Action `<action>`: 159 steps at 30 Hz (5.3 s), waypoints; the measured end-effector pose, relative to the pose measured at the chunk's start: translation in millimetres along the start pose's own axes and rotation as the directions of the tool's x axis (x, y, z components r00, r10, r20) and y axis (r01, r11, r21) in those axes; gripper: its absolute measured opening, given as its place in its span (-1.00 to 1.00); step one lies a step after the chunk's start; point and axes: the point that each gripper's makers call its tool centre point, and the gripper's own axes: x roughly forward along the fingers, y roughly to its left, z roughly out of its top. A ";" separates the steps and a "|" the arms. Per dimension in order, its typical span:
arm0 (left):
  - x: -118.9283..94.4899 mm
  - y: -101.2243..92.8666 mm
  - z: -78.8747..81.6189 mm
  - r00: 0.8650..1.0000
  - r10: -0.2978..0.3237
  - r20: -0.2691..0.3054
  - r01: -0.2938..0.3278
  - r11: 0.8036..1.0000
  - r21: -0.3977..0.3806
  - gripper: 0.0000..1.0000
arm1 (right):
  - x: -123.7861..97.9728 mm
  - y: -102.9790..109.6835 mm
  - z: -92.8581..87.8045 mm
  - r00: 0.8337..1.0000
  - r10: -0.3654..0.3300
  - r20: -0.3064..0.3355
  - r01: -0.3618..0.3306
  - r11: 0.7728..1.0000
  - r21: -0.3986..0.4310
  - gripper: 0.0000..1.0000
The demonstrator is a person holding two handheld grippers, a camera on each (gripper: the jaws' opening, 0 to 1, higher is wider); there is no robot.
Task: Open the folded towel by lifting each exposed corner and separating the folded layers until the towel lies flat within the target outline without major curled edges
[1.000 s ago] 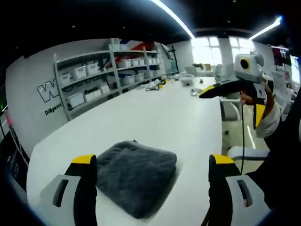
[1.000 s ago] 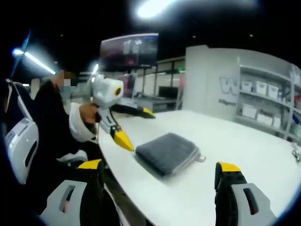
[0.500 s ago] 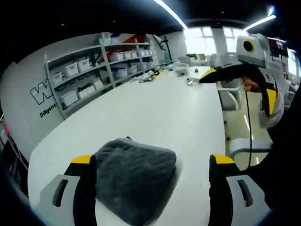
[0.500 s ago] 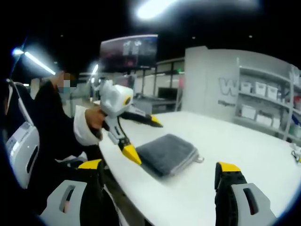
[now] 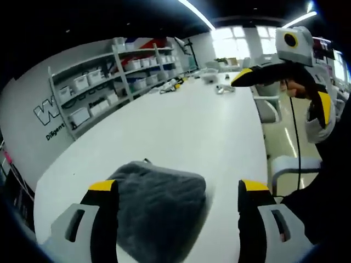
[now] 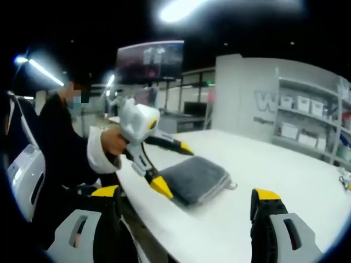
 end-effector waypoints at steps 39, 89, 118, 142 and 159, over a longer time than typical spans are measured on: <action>33.0 -24.3 -6.2 0.999 0.037 0.026 -0.041 0.980 0.193 0.24 | 2.6 0.9 -3.2 1.000 0.016 -0.003 -0.016 1.000 0.004 0.99; 44.3 -35.3 -19.6 0.998 0.056 0.009 -0.056 0.985 0.164 -0.25 | 10.5 -13.8 27.4 0.977 -0.038 0.211 0.031 0.999 0.036 0.86; 55.6 -33.6 -24.2 0.990 0.143 0.009 -0.133 0.898 0.420 -0.54 | 13.0 -16.2 20.2 0.979 -0.032 0.199 0.021 0.998 0.059 0.85; 49.5 -24.1 -10.6 0.980 0.167 0.112 -0.193 0.936 0.296 -0.83 | 19.7 -16.4 9.1 0.988 -0.025 0.153 0.016 0.998 0.056 0.81; 33.2 -17.0 4.7 0.952 0.200 0.230 -0.246 0.950 0.191 -0.84 | 25.1 -14.5 5.5 0.990 -0.016 0.142 0.007 0.998 0.062 0.81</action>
